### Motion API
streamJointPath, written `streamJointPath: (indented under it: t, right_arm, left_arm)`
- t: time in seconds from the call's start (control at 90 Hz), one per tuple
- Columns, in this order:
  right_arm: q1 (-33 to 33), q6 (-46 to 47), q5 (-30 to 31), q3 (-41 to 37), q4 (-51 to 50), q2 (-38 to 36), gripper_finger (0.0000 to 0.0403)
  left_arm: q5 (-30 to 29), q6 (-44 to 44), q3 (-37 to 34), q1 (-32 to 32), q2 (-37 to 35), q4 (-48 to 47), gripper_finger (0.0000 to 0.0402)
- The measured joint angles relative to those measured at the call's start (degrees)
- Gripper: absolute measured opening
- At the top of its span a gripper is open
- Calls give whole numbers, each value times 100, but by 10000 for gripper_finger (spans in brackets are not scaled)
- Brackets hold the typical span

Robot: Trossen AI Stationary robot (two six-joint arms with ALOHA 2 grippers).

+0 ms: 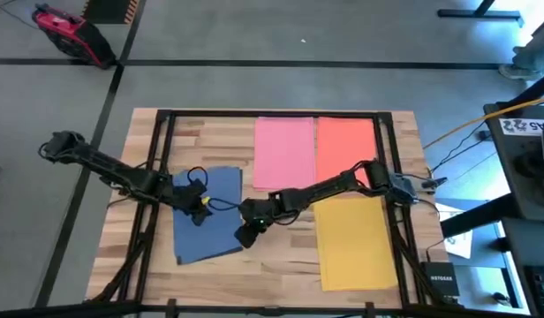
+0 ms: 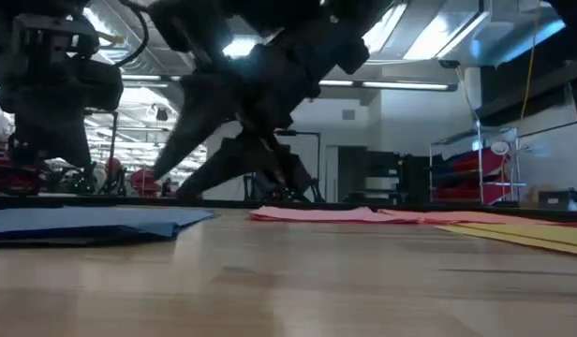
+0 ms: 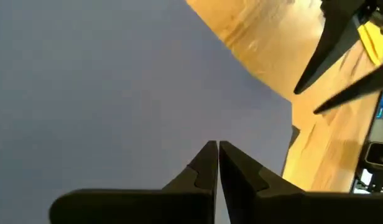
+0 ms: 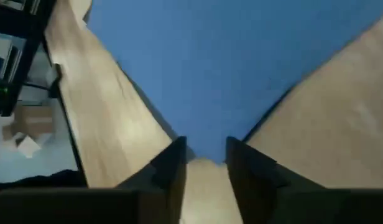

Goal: Organize paper
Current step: Put all of the blue paper at the lower center of the table

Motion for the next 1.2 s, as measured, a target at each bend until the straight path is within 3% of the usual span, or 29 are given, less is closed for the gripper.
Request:
streamJointPath:
  t: [0.156,0.611,0.789,1.044,1.2]
  right_arm:
    - [27,429,-98,0,65,222,151]
    - [37,698,-62,0,383,292,141]
    - [33,869,-55,-2,401,328,104]
    - [33,875,-21,-4,643,393,11]
    - [28,848,3,-9,737,393,7]
  left_arm:
    - [-33,-2,2,0,-1,-2,0]
    - [-138,16,7,2,33,6,0]
    - [-195,37,7,2,33,6,0]
    - [-201,55,9,2,26,12,0]
    - [-203,51,9,-148,26,13,0]
